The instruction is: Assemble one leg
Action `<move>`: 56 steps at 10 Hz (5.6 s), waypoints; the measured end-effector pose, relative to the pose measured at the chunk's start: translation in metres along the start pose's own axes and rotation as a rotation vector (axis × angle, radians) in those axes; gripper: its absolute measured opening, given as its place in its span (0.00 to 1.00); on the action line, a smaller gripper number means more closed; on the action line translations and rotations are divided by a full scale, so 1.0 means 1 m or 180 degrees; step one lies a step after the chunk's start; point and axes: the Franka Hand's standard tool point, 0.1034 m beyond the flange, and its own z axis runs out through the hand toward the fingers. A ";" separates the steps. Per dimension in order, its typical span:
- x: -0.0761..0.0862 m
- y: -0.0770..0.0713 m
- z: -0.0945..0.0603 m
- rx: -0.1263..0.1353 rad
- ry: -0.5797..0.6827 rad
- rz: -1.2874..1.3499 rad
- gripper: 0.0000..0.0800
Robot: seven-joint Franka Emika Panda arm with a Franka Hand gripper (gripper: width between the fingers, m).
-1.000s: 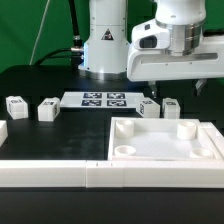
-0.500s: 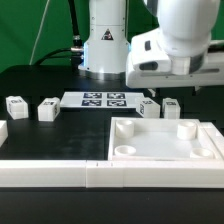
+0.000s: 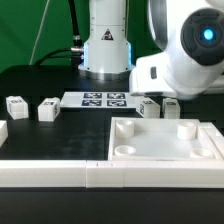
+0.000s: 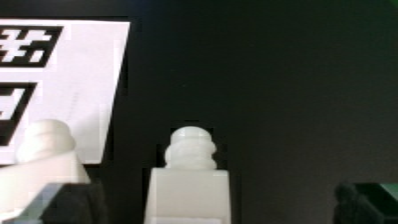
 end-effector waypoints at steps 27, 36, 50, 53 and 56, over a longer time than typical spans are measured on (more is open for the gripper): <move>-0.011 0.001 0.000 -0.0031 0.0027 -0.0017 0.36; -0.038 0.005 -0.039 0.0003 0.1178 -0.0017 0.36; -0.002 0.010 -0.121 -0.0362 0.4199 -0.0734 0.36; -0.002 0.011 -0.120 -0.0359 0.4189 -0.0730 0.36; 0.012 0.011 -0.138 -0.0417 0.4221 -0.0812 0.36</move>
Offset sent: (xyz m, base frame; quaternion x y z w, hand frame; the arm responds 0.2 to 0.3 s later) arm -0.0060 0.0061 -0.0114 -0.0118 0.0081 0.0082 0.9999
